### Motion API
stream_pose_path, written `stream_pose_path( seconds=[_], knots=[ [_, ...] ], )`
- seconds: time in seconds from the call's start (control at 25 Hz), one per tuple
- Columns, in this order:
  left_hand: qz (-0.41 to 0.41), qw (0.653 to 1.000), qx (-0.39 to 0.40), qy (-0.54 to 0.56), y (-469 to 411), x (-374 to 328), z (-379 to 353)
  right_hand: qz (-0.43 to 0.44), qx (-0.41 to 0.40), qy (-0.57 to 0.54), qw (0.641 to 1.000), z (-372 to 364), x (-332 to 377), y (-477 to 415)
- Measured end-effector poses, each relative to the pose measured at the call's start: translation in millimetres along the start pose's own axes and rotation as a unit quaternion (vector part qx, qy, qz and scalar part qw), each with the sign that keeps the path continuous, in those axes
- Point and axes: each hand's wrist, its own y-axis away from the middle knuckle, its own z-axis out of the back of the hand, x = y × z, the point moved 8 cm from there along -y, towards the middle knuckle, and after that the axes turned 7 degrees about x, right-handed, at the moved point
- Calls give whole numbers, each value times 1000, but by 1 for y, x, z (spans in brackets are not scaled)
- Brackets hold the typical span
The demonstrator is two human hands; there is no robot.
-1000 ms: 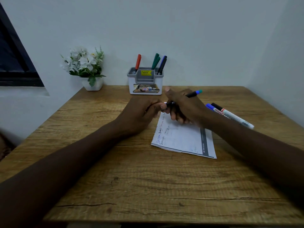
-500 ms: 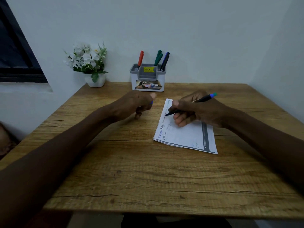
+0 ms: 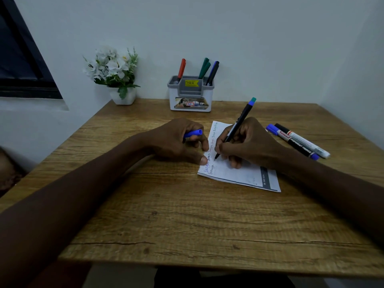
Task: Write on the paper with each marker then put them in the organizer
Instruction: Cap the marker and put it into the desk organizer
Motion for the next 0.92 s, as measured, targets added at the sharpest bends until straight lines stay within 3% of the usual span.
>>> stream_pose_path(
  seconds=[0.36, 0.92],
  knots=[
    [-3, 1000, 2, 4, -1, 1, 1, 18, 22, 47, 998, -7, 2, 0],
    [-2, 1000, 4, 7, -1, 1, 1, -3, 11, 32, 999, -3, -1, -1]
  ],
)
